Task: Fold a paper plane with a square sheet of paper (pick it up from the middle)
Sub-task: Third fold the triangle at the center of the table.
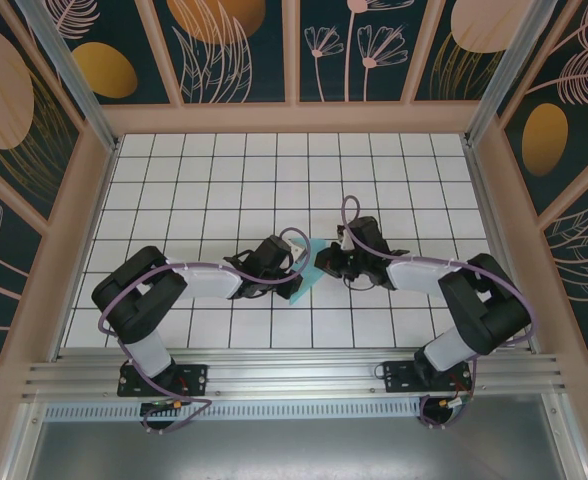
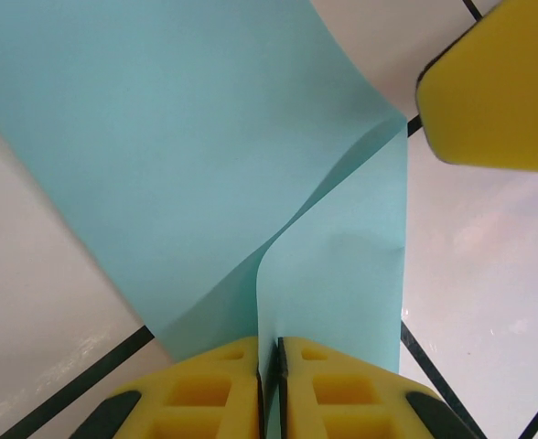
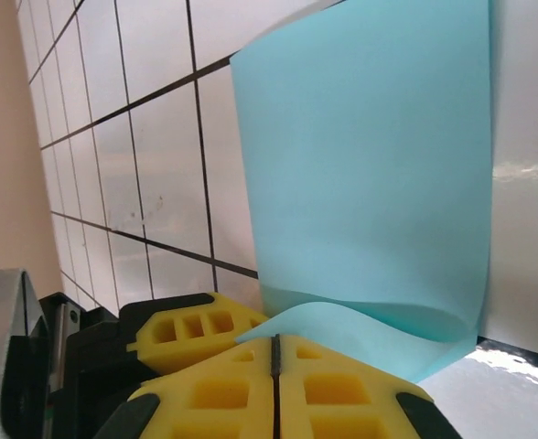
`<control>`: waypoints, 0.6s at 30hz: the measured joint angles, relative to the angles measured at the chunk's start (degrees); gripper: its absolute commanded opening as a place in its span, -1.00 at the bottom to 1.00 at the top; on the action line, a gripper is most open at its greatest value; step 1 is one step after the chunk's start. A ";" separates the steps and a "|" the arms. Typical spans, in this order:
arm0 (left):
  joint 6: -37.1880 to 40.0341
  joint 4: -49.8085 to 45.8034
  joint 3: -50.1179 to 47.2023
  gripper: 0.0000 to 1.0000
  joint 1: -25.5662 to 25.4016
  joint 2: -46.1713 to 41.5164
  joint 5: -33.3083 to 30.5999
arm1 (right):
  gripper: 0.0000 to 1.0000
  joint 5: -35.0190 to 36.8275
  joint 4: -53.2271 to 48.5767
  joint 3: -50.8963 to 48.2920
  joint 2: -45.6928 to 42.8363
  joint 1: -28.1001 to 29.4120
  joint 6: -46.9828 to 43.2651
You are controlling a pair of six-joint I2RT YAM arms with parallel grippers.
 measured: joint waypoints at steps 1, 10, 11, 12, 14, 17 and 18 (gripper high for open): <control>0.00 0.00 0.00 -0.68 0.00 0.00 0.00 | -0.84 -0.33 0.28 0.00 0.24 -0.02 -0.02; 0.24 -0.04 0.00 -0.68 0.00 0.00 0.00 | -0.84 0.92 0.42 -1.14 6.08 -0.13 -0.33; 0.24 -0.04 0.00 -0.68 0.00 0.00 0.02 | -0.84 0.83 0.68 -1.20 6.71 -0.13 -0.31; 0.24 -0.04 0.00 -0.68 0.00 0.00 0.00 | -0.84 0.70 0.96 -1.18 6.84 -0.39 -0.33; 0.24 -0.04 0.04 -0.69 0.00 0.00 0.00 | -0.84 0.70 1.14 -1.18 6.93 -0.39 -0.48; 0.24 -0.11 0.04 -0.68 0.00 0.00 0.00 | -0.82 0.61 1.09 -1.18 6.67 -0.42 -0.48; 0.26 -0.13 0.04 -0.68 0.00 0.00 -0.02 | -0.82 0.74 0.96 -1.18 6.40 -0.39 -0.46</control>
